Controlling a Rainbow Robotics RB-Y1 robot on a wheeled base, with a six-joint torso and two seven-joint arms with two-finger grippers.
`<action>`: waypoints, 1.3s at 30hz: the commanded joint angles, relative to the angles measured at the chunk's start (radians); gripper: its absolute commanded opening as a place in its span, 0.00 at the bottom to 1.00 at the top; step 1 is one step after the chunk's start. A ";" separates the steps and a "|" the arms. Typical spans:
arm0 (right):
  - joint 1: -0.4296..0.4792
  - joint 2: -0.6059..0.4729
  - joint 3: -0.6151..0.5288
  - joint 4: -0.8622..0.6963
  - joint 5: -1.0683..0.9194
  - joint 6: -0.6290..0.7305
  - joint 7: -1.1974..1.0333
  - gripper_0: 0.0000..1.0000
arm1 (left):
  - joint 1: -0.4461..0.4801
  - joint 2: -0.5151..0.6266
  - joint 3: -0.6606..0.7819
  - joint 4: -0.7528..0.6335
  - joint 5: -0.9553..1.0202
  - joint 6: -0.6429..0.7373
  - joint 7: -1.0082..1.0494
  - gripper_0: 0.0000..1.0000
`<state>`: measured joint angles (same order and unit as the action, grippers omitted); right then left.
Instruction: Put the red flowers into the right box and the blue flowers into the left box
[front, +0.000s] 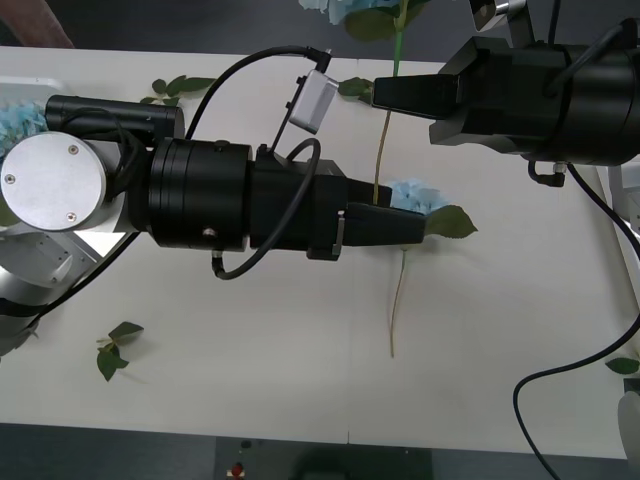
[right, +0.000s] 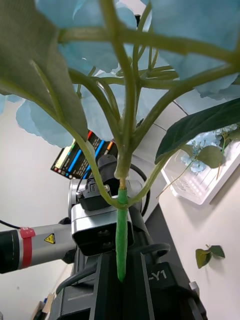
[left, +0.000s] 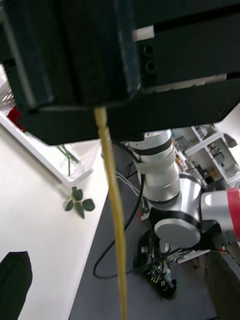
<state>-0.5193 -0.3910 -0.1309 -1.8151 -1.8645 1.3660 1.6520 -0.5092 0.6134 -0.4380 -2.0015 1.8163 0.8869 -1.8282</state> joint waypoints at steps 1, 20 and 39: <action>-0.021 -0.002 -0.015 -0.039 -0.005 -0.008 -0.015 0.00 | -0.032 -0.012 -0.008 -0.031 -0.018 -0.022 0.061 0.54; -0.021 -0.002 -0.015 -0.039 -0.005 -0.008 -0.015 0.02 | -0.054 -0.012 -0.011 -0.031 -0.022 -0.026 0.073 0.00; -0.021 -0.002 -0.015 -0.039 -0.005 -0.008 -0.015 1.00 | 0.000 0.158 0.131 -0.026 -0.014 -0.054 0.107 0.00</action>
<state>-0.5193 -0.3910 -0.1309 -1.8152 -1.8645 1.3656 1.6520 -0.5354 0.6963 -0.3780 -2.0013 1.7952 0.8399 -1.7700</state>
